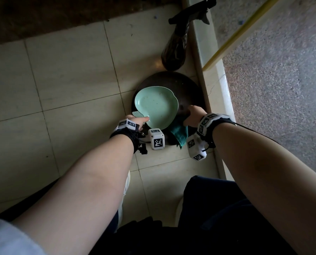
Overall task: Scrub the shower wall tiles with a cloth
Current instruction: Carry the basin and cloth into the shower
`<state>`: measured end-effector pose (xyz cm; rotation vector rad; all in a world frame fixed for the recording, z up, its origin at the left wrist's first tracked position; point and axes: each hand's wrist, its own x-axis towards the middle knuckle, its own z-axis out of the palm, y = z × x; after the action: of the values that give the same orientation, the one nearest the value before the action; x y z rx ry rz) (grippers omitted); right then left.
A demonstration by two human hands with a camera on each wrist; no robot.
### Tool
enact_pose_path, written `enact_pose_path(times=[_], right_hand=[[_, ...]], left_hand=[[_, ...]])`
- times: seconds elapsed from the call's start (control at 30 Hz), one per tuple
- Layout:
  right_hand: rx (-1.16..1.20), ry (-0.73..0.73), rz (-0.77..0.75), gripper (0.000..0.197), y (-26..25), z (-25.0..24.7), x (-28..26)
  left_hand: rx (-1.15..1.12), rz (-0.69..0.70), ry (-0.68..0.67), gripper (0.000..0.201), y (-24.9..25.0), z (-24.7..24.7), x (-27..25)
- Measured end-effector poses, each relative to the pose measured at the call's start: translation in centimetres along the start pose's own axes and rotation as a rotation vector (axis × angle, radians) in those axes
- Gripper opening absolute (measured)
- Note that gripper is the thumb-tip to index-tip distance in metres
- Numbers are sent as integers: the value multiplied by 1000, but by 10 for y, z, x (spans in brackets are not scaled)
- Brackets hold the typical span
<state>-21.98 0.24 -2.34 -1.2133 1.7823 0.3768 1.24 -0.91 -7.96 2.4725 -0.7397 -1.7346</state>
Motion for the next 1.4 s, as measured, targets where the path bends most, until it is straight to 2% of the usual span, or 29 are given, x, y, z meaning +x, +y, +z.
enact_pose_path(times=[0.03, 0.07, 0.13, 0.17, 0.33, 0.4, 0.47, 0.67, 1.0, 1.2, 1.4], right_hand=[[4, -1, 7, 52, 0, 0, 0], [9, -1, 15, 55, 0, 0, -1], [30, 12, 23, 55, -1, 0, 0], [56, 17, 24, 53, -2, 0, 0], [242, 18, 45, 39, -3, -1, -4], [296, 23, 47, 44, -4, -3, -6], [316, 41, 40, 47, -5, -7, -8], [327, 128, 49, 31, -8, -23, -34], [306, 139, 108, 36, -33, -75, -148], [340, 165, 144, 38, -53, -117, -239], [489, 237, 151, 36, -74, -170, -337]], left_hand=[[-36, 10, -20, 87, 7, -1, -17], [-86, 16, -48, 76, 13, -2, -29], [-168, 12, -82, 41, 21, -3, -46], [-200, 9, -84, 34, 21, -2, -47], [-294, 12, -100, 43, 19, 2, -44], [-341, 12, -122, 44, 23, 3, -47], [-383, 16, -130, 44, 26, 3, -50], [-383, 46, -136, 43, 34, -8, -80], [-524, 40, -131, 39, 55, -59, -199], [-491, 60, -145, 40, 76, -103, -289], [-396, 89, -149, 42, 110, -147, -387]])
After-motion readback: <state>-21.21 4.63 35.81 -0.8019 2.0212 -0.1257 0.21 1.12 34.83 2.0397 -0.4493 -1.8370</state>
